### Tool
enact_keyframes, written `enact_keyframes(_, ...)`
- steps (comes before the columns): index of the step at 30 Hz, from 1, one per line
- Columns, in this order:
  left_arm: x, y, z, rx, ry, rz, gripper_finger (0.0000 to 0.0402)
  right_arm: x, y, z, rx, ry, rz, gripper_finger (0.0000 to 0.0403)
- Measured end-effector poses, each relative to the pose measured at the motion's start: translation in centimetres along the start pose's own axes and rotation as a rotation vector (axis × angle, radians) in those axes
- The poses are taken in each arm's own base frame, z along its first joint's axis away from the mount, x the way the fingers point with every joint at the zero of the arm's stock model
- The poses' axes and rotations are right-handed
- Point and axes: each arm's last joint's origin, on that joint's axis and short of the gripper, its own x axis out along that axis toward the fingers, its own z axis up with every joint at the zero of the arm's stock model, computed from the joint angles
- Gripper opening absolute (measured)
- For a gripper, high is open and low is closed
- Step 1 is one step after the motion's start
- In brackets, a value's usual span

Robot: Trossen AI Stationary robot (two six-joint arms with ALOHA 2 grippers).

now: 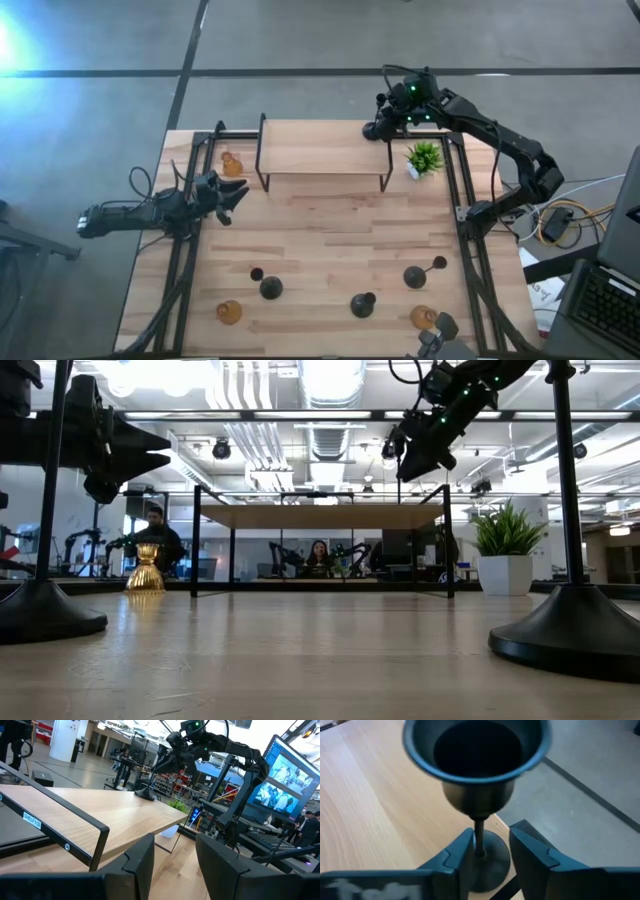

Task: Pick & Place candle stick holders
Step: Put the black candle holder on the shelf

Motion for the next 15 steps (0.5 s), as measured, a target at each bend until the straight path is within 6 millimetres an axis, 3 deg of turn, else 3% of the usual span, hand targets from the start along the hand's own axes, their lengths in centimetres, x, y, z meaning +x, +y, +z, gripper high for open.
enact_keyframes(8, 0.00, 0.00, 0.00, -0.001, 0.000, 0.000, 0.0149, -0.01, 0.02, -0.27, -0.006, 0.028, 0.002, 0.0211)
enact_keyframes(15, 0.00, 0.00, 0.00, -0.001, 0.000, 0.000, 0.0149, -0.82, 0.12, -0.41, -0.024, 0.103, 0.003, 0.0252)
